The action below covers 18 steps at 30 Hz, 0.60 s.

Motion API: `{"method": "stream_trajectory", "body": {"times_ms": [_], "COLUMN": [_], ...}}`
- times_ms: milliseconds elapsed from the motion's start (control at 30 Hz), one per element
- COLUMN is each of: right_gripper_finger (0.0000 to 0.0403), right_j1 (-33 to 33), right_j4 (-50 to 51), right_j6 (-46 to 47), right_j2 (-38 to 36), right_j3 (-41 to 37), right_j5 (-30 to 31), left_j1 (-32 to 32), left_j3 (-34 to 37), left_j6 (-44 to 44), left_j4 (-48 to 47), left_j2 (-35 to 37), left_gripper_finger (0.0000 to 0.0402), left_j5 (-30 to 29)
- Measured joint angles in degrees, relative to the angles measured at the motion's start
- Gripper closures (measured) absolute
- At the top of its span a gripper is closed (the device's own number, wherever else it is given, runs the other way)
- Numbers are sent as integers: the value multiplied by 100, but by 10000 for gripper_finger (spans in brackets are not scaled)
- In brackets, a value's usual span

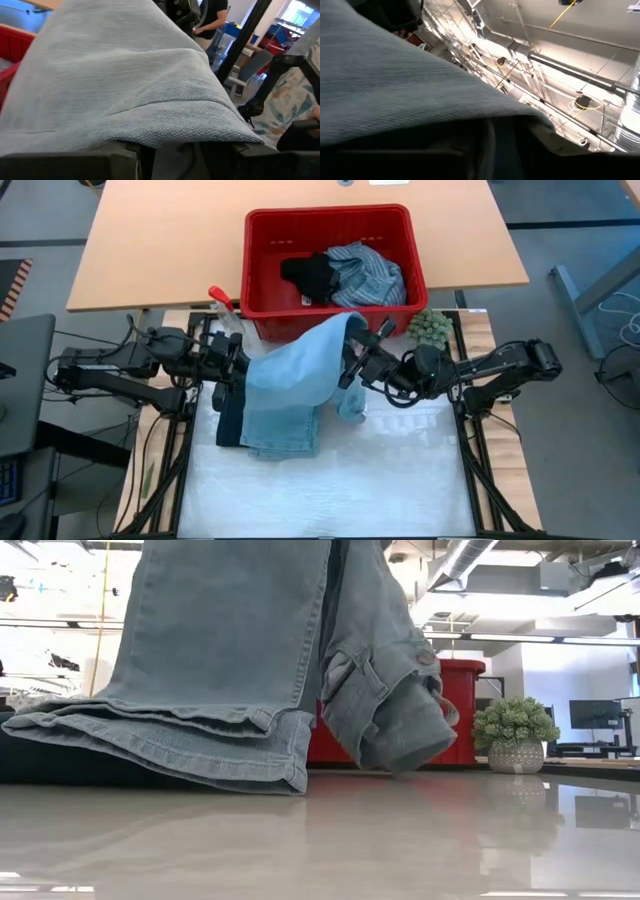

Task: Fold Laundry from Bin
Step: Fold the light blue pants

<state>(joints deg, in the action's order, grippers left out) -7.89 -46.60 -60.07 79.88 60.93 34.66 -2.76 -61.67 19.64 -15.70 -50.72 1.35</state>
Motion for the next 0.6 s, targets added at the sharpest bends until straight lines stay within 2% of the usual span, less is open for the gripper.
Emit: {"method": "stream_trajectory", "body": {"times_ms": [167, 333, 500, 600], "right_gripper_finger": [172, 148, 148, 148], "right_j1": [-144, -407, -678, -821], "right_j4": [172, 1128, 3085, 4689], "right_j6": [-237, -189, 1063, 2436], "right_j2": [0, -15, -24, -169], "right_j3": [0, 0, 0, 50], "right_j5": [574, 1518, 1888, 1868], "left_j1": [-2, -2, -2, -2], "left_j3": [0, 0, 0, 0], "left_j6": [4, 176, 588, 789], "left_j4": [-281, -1429, -2631, -3166], "left_j2": [0, -1, -2, -2], "left_gripper_finger": [273, 274, 274, 274], "left_j5": [-12, 2, 122, 199]}}
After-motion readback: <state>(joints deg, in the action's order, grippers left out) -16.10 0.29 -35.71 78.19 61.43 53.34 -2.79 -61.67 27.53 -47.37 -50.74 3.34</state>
